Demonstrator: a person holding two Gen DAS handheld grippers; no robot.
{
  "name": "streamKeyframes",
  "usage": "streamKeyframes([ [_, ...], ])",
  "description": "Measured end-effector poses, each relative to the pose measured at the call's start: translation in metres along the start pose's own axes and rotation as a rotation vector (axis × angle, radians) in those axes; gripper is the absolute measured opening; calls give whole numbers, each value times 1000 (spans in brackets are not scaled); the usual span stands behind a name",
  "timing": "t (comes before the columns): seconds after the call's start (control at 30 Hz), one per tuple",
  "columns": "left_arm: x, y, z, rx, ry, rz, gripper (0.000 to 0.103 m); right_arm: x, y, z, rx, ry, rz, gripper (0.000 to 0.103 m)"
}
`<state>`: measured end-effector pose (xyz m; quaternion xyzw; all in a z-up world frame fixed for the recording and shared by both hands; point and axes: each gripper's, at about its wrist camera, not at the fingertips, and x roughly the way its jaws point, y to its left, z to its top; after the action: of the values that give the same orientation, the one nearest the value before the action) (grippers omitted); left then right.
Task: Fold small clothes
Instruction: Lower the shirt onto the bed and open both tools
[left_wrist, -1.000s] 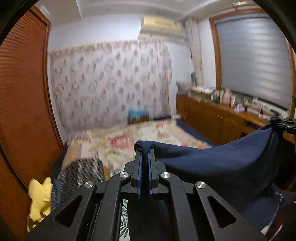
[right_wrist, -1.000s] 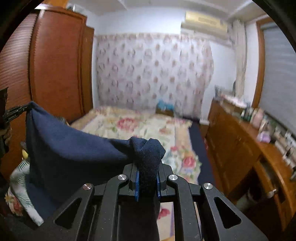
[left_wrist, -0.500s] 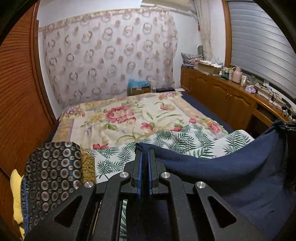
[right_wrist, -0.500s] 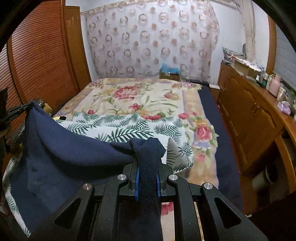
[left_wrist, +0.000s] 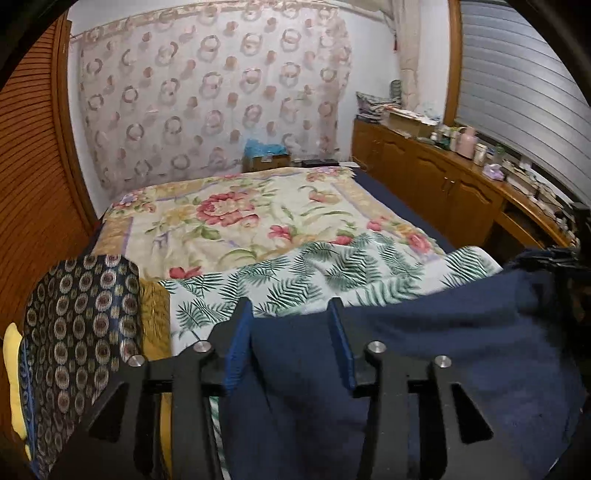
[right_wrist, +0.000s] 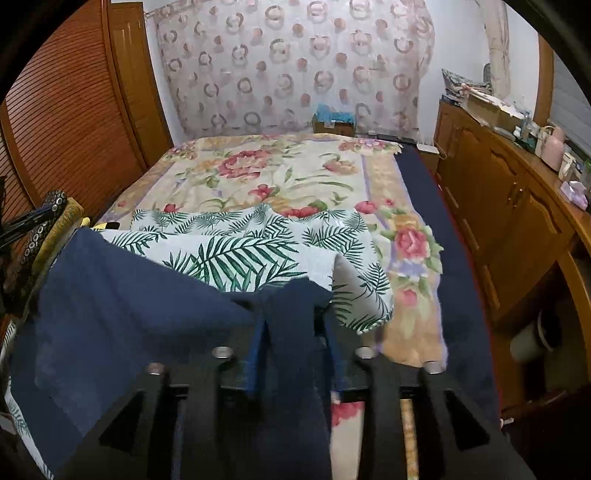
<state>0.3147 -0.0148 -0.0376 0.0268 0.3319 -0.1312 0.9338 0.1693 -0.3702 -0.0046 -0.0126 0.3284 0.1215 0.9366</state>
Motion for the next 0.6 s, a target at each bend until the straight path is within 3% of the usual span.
streamKeyframes([
  [0.07, -12, -4, -10, 1, 0, -16, 68, -2, 1, -3, 9, -2, 10, 65],
  [0.1, -18, -6, -16, -3, 0, -26, 75, -4, 2, -5, 13, -4, 14, 67],
  [0.2, -30, -8, -33, -19, 19, -45, 76, -10, 7, -13, 16, 7, -21, 68],
  [0.6, -81, -12, -106, -9, 78, 14, 76, -72, 24, -54, -7, -35, -39, 68],
])
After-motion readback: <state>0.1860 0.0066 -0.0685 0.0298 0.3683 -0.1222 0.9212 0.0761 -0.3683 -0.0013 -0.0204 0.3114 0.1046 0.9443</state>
